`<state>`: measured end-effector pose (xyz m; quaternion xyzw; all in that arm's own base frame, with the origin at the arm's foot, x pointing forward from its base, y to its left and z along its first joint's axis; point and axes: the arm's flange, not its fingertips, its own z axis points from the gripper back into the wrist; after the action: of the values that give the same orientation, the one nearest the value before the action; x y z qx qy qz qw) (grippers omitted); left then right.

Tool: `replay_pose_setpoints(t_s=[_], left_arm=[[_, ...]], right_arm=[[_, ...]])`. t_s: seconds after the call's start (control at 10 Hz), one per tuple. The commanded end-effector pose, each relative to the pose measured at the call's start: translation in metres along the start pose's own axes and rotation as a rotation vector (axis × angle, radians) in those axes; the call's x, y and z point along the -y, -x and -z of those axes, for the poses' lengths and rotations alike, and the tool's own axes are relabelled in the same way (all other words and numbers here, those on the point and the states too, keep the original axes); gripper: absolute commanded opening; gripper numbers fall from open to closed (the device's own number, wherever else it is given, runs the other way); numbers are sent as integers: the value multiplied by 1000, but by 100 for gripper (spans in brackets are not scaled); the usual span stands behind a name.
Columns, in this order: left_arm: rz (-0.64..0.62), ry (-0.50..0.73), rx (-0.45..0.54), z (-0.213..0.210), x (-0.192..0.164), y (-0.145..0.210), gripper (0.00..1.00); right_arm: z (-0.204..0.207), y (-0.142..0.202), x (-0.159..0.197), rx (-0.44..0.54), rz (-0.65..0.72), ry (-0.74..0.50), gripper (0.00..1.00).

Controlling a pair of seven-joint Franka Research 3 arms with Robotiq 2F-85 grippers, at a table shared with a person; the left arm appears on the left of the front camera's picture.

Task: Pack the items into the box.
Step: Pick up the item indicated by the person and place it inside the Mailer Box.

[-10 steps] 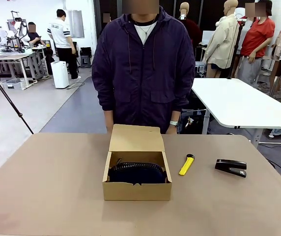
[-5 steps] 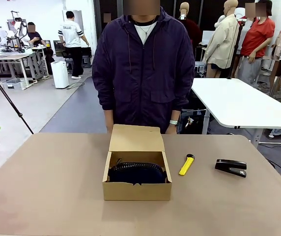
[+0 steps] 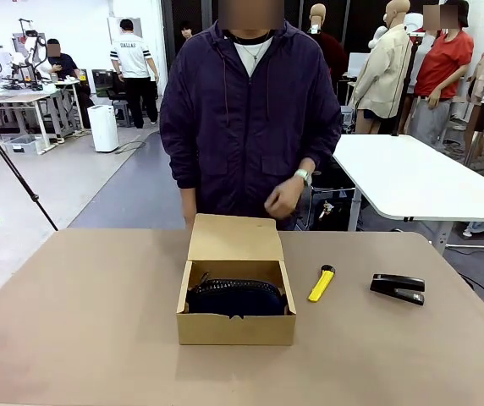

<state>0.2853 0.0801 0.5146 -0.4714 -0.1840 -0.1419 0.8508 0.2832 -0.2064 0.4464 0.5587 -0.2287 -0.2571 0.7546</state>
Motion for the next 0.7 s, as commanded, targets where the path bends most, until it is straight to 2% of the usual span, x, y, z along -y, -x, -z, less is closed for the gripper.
replay_pose_setpoints(t_s=[0.0,0.6], left_arm=[[4,9,-5,-3,-1,2,100],[4,9,-5,-3,-1,2,100]], right_arm=[[0,-2,-3,8,-9,-17,100],[0,-2,-3,8,-9,-17,100]])
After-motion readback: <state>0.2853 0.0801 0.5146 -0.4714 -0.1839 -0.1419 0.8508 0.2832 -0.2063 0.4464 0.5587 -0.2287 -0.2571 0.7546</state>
